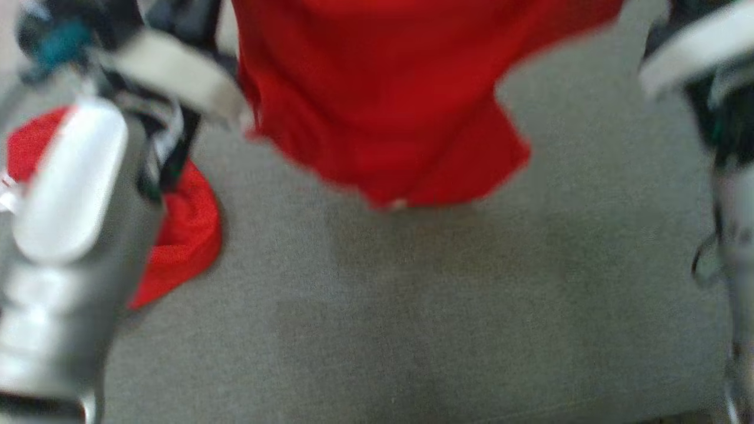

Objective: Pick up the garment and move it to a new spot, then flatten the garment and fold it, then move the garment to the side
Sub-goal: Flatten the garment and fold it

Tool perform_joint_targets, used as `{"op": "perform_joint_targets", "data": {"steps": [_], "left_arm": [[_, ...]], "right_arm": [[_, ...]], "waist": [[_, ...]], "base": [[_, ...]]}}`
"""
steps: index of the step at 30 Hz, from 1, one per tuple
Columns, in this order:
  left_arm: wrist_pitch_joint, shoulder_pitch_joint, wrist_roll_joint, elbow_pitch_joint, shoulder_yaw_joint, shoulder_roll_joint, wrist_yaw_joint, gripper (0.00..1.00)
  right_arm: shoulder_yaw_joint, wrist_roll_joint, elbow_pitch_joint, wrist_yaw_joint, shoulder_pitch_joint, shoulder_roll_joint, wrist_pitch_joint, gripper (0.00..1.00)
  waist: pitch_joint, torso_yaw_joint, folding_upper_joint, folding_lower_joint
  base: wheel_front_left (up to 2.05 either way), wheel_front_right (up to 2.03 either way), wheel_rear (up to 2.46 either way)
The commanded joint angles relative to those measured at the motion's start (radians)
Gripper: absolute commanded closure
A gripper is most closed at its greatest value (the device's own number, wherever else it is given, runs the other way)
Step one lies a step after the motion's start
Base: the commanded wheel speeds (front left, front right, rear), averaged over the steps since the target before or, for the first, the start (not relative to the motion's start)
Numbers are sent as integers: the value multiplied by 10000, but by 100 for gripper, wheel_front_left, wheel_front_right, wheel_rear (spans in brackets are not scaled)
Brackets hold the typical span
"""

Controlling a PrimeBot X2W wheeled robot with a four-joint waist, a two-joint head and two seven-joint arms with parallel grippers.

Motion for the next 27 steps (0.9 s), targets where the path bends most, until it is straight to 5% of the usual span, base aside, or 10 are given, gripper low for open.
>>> {"op": "perform_joint_targets", "data": {"steps": [1, 6, 11, 20, 27], "left_arm": [[-191, -1035, 126, 129, 484, 296, -59, 100], [-1416, -3350, 356, 2153, 733, -98, -205, 100], [-2793, -4693, 387, 3718, 759, -817, -282, 100], [-3763, -3787, 224, 5597, 140, -1481, -716, 100], [-3995, -1656, -142, 6174, -471, -1573, -902, 100]], "right_arm": [[78, -65, 201, -7, -952, 27, -370, 100], [-303, -730, 2773, -7, -3845, 320, -2140, 100], [-858, -1274, 4548, -7, -5137, 480, -3354, 100], [-33, -1065, 7003, -7, -4034, 183, -3392, 100], [1981, 396, 8004, -7, -2382, -488, -2113, 100]], "waist": [[951, -2, 0, -4], [1657, -1, 0, -4], [2043, 144, 0, -4], [2001, 332, 0, -4], [1411, 603, 0, -4]], "base": [[0, 0, 0], [0, 0, 0], [0, 0, 0], [0, 0, 0], [0, 0, 0]]}}
